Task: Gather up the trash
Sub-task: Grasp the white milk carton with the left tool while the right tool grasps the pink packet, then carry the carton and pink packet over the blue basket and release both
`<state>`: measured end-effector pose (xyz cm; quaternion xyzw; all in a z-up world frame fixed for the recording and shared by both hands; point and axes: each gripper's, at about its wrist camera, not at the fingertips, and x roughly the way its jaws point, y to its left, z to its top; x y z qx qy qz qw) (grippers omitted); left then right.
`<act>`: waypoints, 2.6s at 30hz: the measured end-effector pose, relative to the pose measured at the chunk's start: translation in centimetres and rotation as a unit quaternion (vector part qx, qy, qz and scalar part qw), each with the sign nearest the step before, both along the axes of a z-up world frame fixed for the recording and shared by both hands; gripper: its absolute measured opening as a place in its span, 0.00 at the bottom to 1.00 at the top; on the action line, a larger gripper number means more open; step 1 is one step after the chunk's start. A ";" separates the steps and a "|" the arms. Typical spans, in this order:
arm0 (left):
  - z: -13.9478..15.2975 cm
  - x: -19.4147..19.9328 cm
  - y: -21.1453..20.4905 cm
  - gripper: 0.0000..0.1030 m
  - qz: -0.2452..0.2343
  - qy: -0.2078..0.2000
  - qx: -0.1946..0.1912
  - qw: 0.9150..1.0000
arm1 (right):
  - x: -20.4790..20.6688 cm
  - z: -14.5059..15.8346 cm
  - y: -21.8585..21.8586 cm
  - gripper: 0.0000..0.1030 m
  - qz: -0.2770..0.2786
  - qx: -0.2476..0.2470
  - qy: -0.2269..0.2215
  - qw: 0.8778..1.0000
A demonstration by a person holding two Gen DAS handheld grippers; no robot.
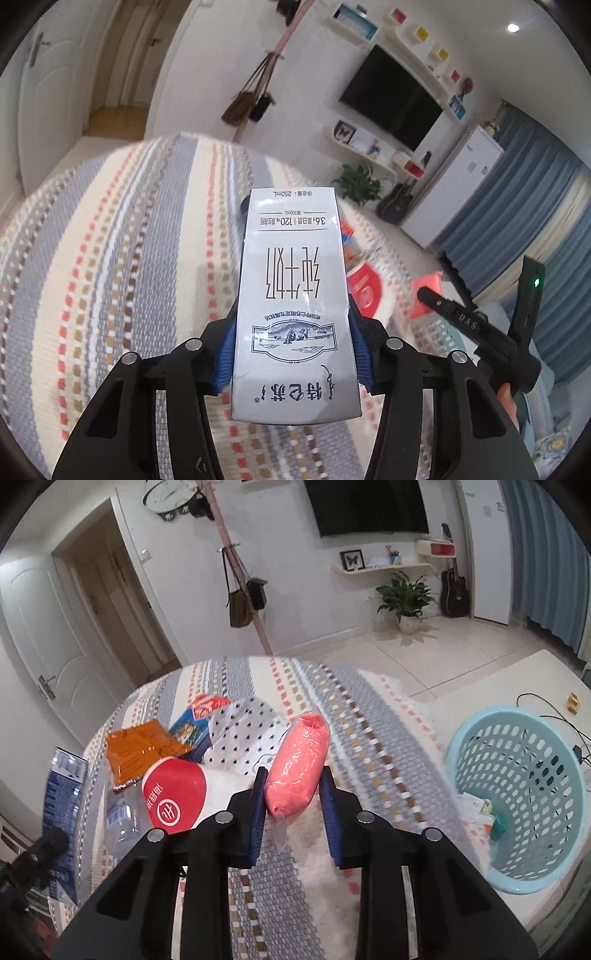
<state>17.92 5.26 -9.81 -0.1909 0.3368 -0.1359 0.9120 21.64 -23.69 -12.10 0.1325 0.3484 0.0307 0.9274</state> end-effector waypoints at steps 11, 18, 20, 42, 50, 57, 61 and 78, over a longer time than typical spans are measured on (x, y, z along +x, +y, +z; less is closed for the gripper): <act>5.0 0.0 -6.6 0.48 -0.063 -0.054 0.022 0.996 | -3.4 4.0 -4.7 0.24 -0.062 -0.028 -0.058 0.996; 6.4 1.4 -14.0 0.48 -0.115 -0.069 0.051 0.990 | -4.7 5.0 -9.0 0.24 -0.102 -0.047 -0.068 0.991; 6.4 1.8 -15.8 0.48 -0.130 -0.072 0.060 0.987 | -4.8 4.8 -10.4 0.24 -0.115 -0.045 -0.065 0.990; -1.7 9.0 -34.8 0.48 -0.275 0.048 0.093 0.956 | -4.5 -5.4 -25.4 0.24 -0.226 0.021 0.088 0.970; -3.4 9.7 -36.2 0.57 -0.276 0.069 0.089 0.955 | -4.4 -7.3 -26.5 0.25 -0.219 0.038 0.103 0.969; -3.2 9.3 -34.4 0.58 -0.267 0.067 0.076 0.958 | -5.0 -6.4 -26.4 0.42 -0.228 0.032 0.091 0.969; -2.6 8.9 -33.3 0.58 -0.263 0.062 0.070 0.960 | -5.2 -5.8 -26.1 0.42 -0.224 0.039 0.084 0.970; 4.3 4.4 -25.2 0.62 -0.193 -0.031 0.050 0.979 | -5.3 -0.5 -19.6 0.53 -0.169 0.008 0.035 0.985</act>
